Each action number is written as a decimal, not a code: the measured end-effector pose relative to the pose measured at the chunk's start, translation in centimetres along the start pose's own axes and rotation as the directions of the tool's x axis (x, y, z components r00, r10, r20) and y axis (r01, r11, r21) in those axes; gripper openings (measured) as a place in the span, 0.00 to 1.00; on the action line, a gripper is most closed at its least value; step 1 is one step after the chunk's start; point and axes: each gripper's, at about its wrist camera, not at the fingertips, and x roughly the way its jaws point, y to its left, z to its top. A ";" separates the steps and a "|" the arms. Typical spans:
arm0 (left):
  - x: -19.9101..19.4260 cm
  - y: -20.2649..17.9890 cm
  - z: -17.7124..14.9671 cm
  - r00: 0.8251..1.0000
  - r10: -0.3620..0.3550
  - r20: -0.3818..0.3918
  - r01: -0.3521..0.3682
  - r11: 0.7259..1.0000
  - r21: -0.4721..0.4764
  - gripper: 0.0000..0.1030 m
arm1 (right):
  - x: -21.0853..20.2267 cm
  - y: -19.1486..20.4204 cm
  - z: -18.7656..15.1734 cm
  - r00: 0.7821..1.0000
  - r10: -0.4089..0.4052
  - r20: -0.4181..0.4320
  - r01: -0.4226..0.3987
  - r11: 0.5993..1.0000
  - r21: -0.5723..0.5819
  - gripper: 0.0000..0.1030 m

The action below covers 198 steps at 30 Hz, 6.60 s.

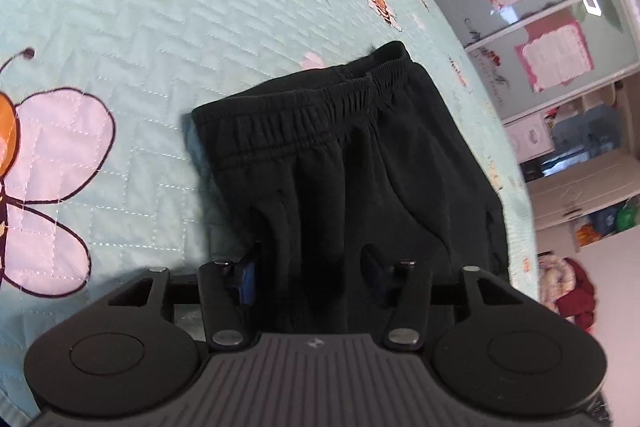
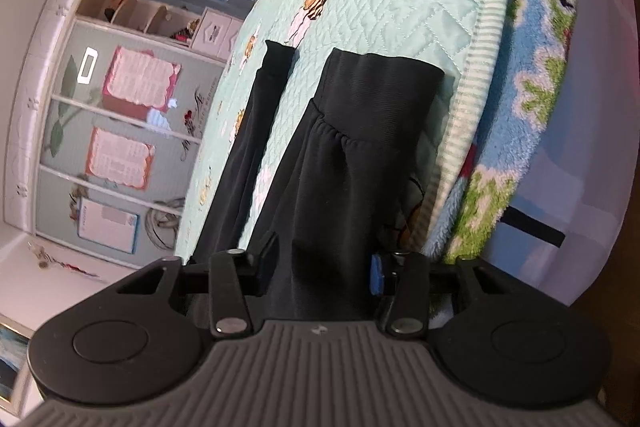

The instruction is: Fold clothes

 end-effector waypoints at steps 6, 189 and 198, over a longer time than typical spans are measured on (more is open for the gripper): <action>-2.2 -1.1 -0.3 0.997 -0.047 0.061 0.045 0.999 0.026 0.13 | -1.0 1.7 0.4 0.999 0.026 0.031 -0.025 0.998 -0.059 0.05; 12.4 -21.6 -11.8 0.945 0.236 -0.228 -0.075 0.832 0.550 0.70 | 24.6 11.9 8.9 0.934 -0.219 0.282 0.341 0.781 -0.523 0.21; 11.7 -21.0 -11.9 0.949 0.218 -0.228 -0.059 0.833 0.550 0.74 | 24.5 12.2 8.4 0.929 -0.226 0.292 0.355 0.767 -0.535 0.21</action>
